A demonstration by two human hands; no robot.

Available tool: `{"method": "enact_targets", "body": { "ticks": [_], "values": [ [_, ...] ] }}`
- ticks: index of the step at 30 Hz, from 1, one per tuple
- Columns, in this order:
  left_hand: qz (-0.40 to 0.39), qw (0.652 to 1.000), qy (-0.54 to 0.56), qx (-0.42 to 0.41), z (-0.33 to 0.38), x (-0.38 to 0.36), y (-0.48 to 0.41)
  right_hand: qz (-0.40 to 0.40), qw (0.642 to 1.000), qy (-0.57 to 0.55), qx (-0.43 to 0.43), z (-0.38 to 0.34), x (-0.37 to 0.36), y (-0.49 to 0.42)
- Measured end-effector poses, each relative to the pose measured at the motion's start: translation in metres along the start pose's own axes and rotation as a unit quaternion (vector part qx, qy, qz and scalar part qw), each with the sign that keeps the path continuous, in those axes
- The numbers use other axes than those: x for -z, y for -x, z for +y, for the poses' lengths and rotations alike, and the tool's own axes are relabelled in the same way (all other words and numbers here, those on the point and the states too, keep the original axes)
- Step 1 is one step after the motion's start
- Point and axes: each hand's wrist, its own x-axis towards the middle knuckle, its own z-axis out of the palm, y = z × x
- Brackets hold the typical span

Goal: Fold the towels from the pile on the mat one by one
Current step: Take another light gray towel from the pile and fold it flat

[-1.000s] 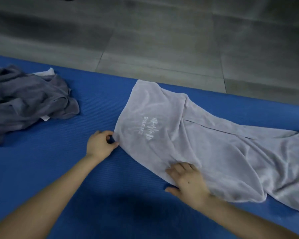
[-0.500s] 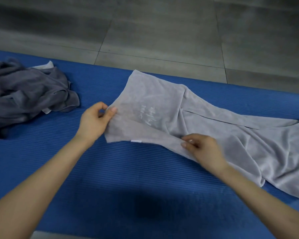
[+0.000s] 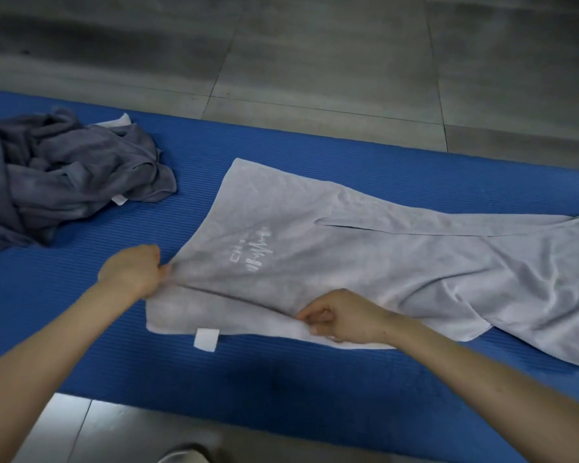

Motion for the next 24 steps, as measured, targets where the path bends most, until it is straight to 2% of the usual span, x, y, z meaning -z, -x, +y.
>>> {"method": "enact_targets", "body": {
  "ticks": [3, 5, 9, 12, 15, 19, 24],
  "values": [
    [0.013, 0.998, -0.069, -0.002, 0.014, -0.013, 0.000, 0.035, 0.998, 0.038, -0.021, 0.014, 0.004, 0.001],
    [0.060, 0.994, -0.060, -0.065, 0.035, -0.020, -0.004, 0.117, 0.991, 0.062, -0.034, 0.024, 0.019, 0.004],
    [0.168, 0.957, -0.023, -0.237, 0.090, -0.021, -0.023, 0.306, 0.940, 0.127, -0.081, 0.043, 0.066, 0.004],
    [0.204, 0.934, -0.060, -0.288, 0.131, -0.009, -0.049, 0.398, 0.898, 0.139, -0.125, 0.063, 0.110, -0.006],
    [0.221, 0.920, -0.116, -0.302, 0.166, 0.006, -0.084, 0.410, 0.881, 0.158, -0.179, 0.086, 0.150, -0.025],
    [0.207, 0.924, -0.119, -0.298, 0.193, 0.015, -0.133, 0.357, 0.885, 0.183, -0.239, 0.114, 0.179, -0.045],
    [0.190, 0.934, -0.092, -0.289, 0.194, 0.010, -0.158, 0.362, 0.877, 0.248, -0.195, 0.129, 0.184, -0.052]
  ]
}}
